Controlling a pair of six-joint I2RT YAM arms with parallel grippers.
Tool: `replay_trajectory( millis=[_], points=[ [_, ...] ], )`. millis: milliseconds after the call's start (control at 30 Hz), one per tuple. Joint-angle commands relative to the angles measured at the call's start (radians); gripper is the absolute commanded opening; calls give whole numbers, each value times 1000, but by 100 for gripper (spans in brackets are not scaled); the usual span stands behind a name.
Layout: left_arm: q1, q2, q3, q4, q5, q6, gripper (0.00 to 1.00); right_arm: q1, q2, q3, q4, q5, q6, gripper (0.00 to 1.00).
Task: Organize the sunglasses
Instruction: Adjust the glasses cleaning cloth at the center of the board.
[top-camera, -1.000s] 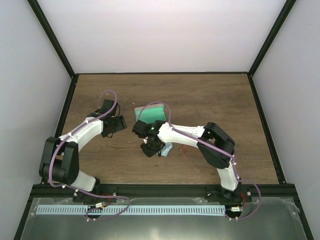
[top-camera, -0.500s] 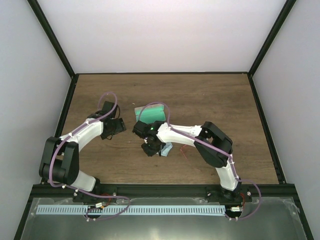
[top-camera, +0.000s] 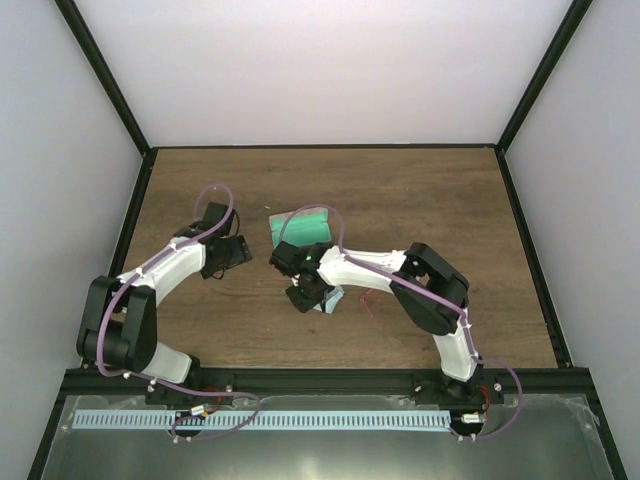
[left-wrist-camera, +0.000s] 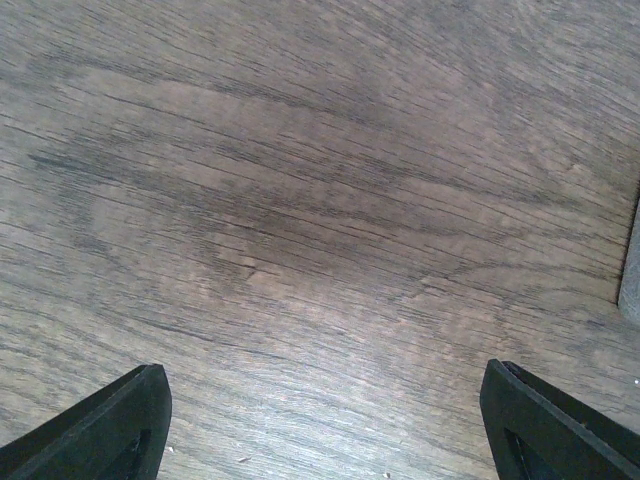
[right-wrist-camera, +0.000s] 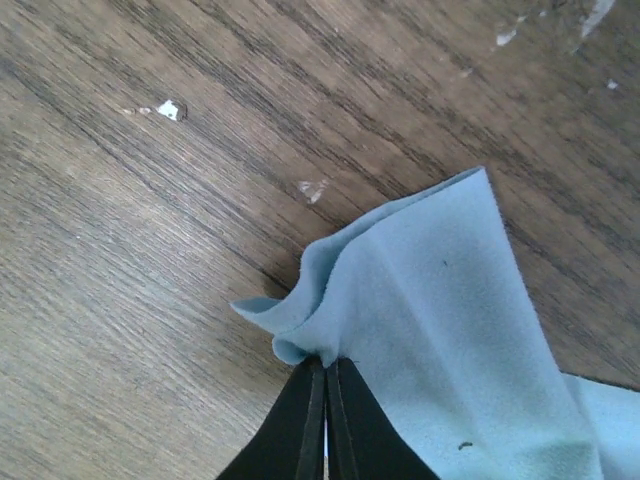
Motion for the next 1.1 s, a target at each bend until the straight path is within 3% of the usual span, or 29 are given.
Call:
replay_trajectory(
  millis=[0,133,233,333,600,667,733,1067],
  points=[
    [1,-19,-9,-8,-10,-12,86,4,4,-16,-4,-32,-5,1],
    [1,-19,-9,-9,-10,-15,86,2,-41,23,-36,-56,1,1],
    [1,-18,-8,-4,-7,-17,86,3,-72,41,-49,-88,2,13],
    [1,-13,-3,-2,-2,-19,86,-6,-91,36,-46,-110,9,1],
    [1,-10,6,0,4,-21,86,-34,-104,17,-38,-124,11,1],
    [1,-11,3,0,3,-23,86,-34,-93,15,-35,-134,6,18],
    [1,-13,0,-1,3,-23,86,-34,-81,5,-24,-141,5,24],
    [1,-17,-13,-2,-5,-23,86,-33,-20,-18,0,-131,-12,22]
  ],
)
